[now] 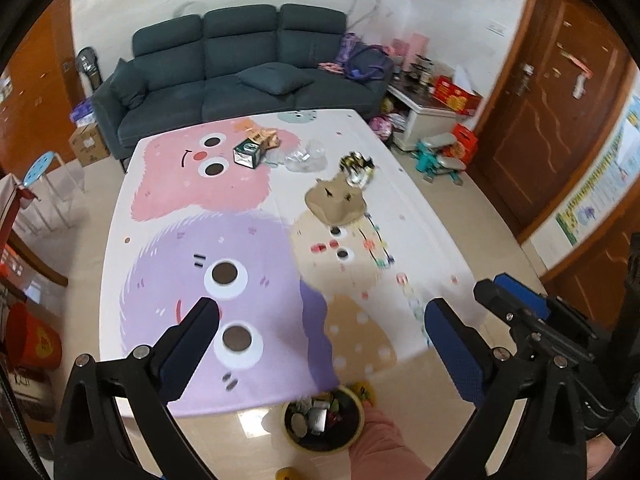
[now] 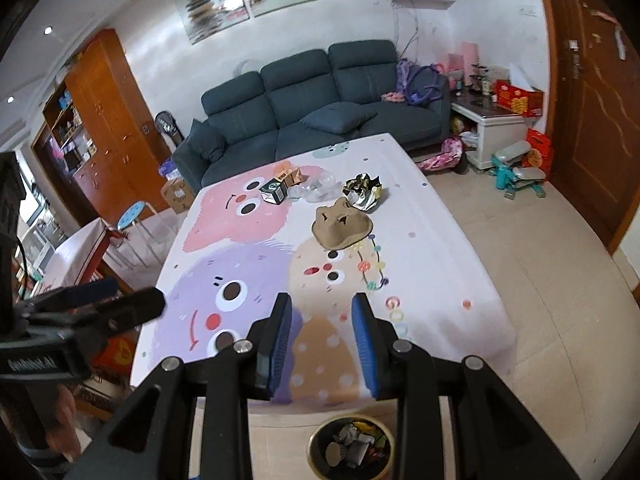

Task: Collect trash
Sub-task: 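Grasp the brown pulp cup carrier with the left gripper while the right gripper grasps the black-yellow snack bag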

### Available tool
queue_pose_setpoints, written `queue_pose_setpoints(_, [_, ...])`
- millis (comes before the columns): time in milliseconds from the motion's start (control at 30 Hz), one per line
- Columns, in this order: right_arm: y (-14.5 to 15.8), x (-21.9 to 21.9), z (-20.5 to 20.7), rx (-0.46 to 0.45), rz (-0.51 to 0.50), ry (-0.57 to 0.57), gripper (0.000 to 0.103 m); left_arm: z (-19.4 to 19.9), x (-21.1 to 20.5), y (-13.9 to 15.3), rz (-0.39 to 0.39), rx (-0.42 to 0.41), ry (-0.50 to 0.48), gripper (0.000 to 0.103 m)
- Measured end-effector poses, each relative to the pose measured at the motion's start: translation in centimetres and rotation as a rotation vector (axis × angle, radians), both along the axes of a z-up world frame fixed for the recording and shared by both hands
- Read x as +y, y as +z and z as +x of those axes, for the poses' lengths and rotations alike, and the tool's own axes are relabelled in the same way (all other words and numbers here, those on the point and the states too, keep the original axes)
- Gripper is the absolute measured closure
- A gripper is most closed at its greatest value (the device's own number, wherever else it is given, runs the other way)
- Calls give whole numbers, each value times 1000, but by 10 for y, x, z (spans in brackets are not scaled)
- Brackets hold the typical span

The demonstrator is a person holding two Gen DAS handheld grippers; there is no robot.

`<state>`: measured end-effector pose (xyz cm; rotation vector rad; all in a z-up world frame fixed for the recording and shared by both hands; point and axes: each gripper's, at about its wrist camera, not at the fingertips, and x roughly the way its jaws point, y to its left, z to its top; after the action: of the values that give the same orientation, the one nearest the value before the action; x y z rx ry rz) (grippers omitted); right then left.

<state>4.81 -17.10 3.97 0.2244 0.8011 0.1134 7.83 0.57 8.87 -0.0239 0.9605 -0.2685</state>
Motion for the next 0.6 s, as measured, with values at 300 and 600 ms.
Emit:
queue_pose_setpoints(300, [-26, -52, 116, 89, 27, 125, 72, 105, -52, -27, 8, 104, 120, 1])
queue_pose_setpoints(600, [-61, -90, 208, 154, 16, 235, 72, 203, -102, -89, 44, 222, 230, 1])
